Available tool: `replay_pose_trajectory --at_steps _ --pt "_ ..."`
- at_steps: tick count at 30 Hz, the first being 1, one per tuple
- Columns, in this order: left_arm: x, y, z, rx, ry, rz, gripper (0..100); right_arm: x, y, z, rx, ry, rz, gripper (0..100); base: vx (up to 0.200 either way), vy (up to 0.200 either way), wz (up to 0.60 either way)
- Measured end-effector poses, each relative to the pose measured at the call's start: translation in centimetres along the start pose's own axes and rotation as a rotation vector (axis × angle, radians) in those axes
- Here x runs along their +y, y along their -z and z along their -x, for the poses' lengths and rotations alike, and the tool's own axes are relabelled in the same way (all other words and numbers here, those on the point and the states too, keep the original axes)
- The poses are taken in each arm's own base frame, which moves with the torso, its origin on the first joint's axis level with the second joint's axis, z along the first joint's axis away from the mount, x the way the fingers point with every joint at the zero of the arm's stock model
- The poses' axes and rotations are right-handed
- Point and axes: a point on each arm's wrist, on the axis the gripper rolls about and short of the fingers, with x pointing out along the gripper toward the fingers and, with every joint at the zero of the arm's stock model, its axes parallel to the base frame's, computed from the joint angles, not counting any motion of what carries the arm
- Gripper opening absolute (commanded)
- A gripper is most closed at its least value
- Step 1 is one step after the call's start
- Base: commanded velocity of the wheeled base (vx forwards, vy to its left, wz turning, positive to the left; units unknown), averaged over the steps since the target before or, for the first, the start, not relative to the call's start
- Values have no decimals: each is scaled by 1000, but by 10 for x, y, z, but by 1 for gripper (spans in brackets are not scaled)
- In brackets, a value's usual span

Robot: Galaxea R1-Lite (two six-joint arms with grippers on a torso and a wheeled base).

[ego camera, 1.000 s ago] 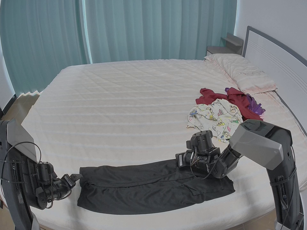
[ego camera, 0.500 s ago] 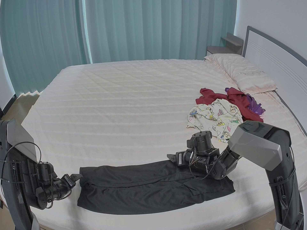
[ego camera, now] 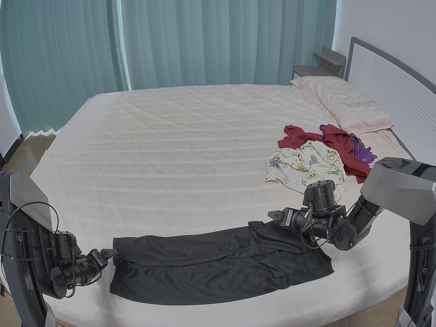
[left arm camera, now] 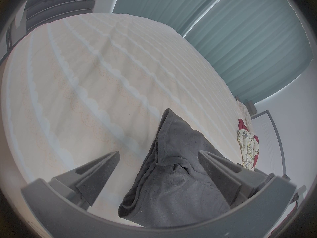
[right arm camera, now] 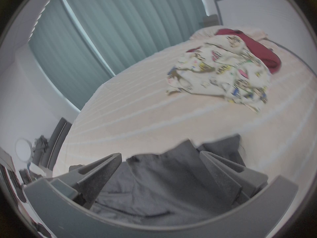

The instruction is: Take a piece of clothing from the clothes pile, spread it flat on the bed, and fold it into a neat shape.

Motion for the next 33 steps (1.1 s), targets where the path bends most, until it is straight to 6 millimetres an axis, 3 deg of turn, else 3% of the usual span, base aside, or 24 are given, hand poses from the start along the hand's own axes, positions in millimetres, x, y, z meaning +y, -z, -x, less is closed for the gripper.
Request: replay_pose_trajectory --at_steps 6,13,27,33 --pt "-1 5 4 24 -6 -3 100 -19 16 40 63 70 -183 100 -200 0 0" --pt "-4 12 7 51 -6 -26 100 -30 28 74 44 103 -297 100 0 0 0" --pt "-24 19 -5 -28 -37 -157 100 -31 35 87 38 96 -291 100 0 0 0" --pt "-29 17 -12 -42 -18 -291 100 -30 35 87 38 93 -289 100 0 0 0"
